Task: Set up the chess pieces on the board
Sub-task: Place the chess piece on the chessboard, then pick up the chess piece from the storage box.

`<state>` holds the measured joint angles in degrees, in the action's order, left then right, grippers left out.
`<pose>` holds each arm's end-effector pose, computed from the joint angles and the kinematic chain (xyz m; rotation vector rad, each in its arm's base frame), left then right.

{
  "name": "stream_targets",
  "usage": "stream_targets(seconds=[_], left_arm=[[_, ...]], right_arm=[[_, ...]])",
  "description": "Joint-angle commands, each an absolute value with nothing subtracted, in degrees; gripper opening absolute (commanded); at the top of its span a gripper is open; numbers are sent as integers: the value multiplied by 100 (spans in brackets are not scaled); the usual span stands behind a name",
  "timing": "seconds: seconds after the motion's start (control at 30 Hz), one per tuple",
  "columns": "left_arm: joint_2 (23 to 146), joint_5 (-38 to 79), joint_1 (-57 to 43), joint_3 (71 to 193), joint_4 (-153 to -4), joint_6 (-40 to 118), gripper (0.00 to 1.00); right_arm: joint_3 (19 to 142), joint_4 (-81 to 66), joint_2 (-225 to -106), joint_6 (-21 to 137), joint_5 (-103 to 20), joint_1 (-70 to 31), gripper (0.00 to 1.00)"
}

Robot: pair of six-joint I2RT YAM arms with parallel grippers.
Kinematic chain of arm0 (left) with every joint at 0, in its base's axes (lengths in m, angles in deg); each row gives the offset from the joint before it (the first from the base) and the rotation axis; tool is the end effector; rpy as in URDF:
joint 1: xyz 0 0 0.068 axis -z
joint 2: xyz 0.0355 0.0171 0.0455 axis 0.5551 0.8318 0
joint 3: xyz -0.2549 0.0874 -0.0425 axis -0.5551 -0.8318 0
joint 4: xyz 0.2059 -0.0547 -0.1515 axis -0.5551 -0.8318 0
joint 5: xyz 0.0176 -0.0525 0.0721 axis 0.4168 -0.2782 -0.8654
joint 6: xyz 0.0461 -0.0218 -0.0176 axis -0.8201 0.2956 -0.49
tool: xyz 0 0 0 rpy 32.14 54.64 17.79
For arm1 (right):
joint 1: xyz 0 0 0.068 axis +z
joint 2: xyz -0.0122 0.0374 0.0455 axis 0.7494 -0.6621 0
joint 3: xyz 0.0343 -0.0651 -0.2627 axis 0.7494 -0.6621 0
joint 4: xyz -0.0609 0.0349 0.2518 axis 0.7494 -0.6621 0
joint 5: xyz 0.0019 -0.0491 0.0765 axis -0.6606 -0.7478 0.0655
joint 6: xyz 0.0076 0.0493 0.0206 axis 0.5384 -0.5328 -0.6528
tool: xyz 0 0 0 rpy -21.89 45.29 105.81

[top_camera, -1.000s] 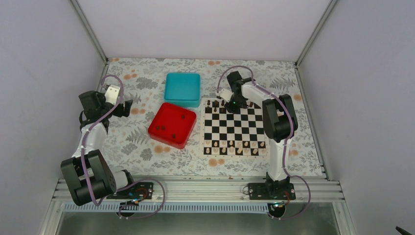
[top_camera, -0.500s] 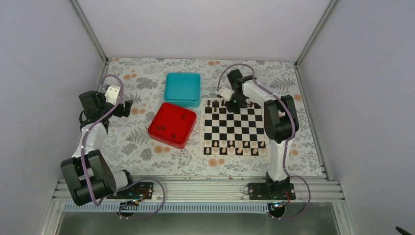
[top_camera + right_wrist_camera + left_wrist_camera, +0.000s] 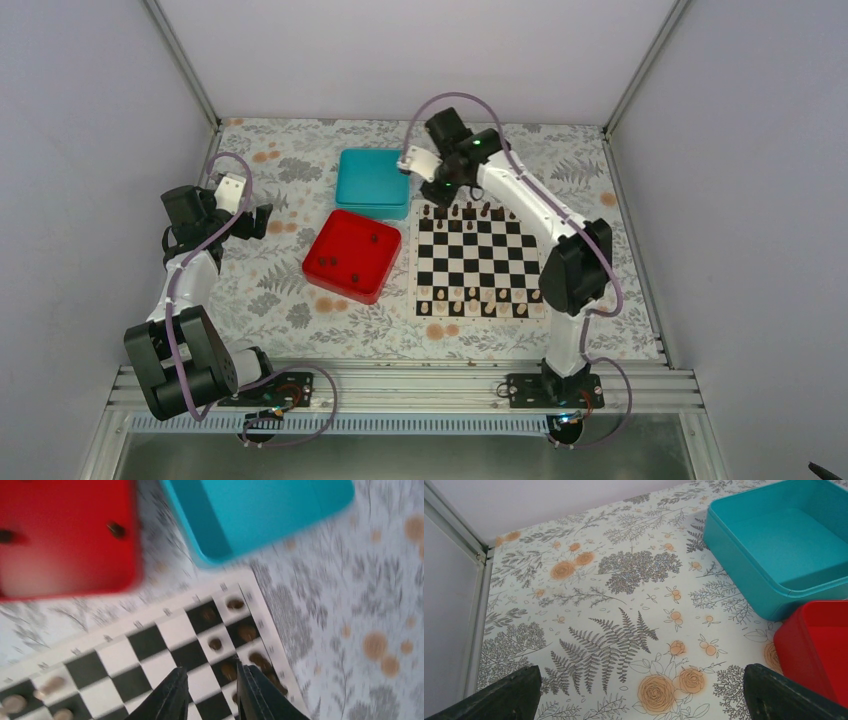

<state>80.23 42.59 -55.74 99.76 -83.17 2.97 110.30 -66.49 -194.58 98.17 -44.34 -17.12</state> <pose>0.2495 0.0814 0.2297 0.3458 2.0391 -0.0776 0.3462 0.2149 0.3015 -1.4652 2.2608 0.1022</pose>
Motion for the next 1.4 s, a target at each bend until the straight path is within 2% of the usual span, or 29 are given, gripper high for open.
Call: stream_targets(seconds=[0.0,0.17,0.43,0.73,1.37], left_arm=[[7919,4391,-5622,9986,-8312,264,100],[7944,4379,-5631,9996,-8328,264,100],[7909,4407,-5648,9988,-8327,274,100],[7897,4421,-5675,9963,-8284,281,100],[7893,4525,-5719,9980,-8294,291,100]], right_arm=[[11739,-6842,-19636,9821,-4316,-962,27],[12295,-6805,-20312,9738,-4290,-312,30],[12509,-6469,-21274,9737,-4316,23,33],[12136,-5893,-21631,9893,-4948,197,36],[12050,-5766,-22057,9967,-5463,192,39]])
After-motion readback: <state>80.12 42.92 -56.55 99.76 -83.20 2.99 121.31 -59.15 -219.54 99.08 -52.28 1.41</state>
